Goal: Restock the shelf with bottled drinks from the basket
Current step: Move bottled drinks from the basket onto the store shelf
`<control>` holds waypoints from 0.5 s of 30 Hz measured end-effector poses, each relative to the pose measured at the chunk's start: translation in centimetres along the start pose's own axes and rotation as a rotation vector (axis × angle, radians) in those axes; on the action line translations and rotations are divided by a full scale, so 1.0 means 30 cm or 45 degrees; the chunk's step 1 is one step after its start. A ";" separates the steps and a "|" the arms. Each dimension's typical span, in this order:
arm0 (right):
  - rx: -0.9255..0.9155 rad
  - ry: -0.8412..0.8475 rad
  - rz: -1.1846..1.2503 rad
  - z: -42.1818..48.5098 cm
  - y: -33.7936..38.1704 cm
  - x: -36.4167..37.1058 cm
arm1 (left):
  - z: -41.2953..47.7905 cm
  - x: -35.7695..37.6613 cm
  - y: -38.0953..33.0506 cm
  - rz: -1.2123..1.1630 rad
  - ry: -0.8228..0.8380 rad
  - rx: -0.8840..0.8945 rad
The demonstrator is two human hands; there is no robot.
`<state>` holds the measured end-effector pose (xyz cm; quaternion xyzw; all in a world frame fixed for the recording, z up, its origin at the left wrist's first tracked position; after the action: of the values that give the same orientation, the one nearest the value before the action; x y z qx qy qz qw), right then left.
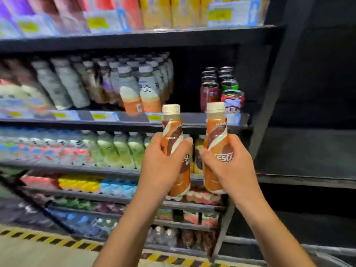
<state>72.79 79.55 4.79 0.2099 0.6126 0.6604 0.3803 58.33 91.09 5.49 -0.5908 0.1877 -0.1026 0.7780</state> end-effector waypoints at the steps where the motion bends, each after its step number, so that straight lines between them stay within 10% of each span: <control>1: -0.024 0.001 0.004 -0.007 0.029 0.072 | 0.015 -0.075 0.006 0.007 -0.014 0.005; 15: -0.195 -0.017 -0.036 0.092 0.340 0.928 | 0.451 -0.855 0.136 -0.026 -0.132 0.084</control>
<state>55.00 102.90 9.86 0.1759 0.5607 0.6985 0.4085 40.37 113.93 9.08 -0.5712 0.1376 -0.0858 0.8046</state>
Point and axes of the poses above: each hand's wrist, its own z-axis towards the middle knuckle, its own x-axis out of the palm, y = z × x, the point moved 10 cm from there along z, towards the middle knuckle, and after that the axes turned 6 degrees about x, right-handed, at the moved point
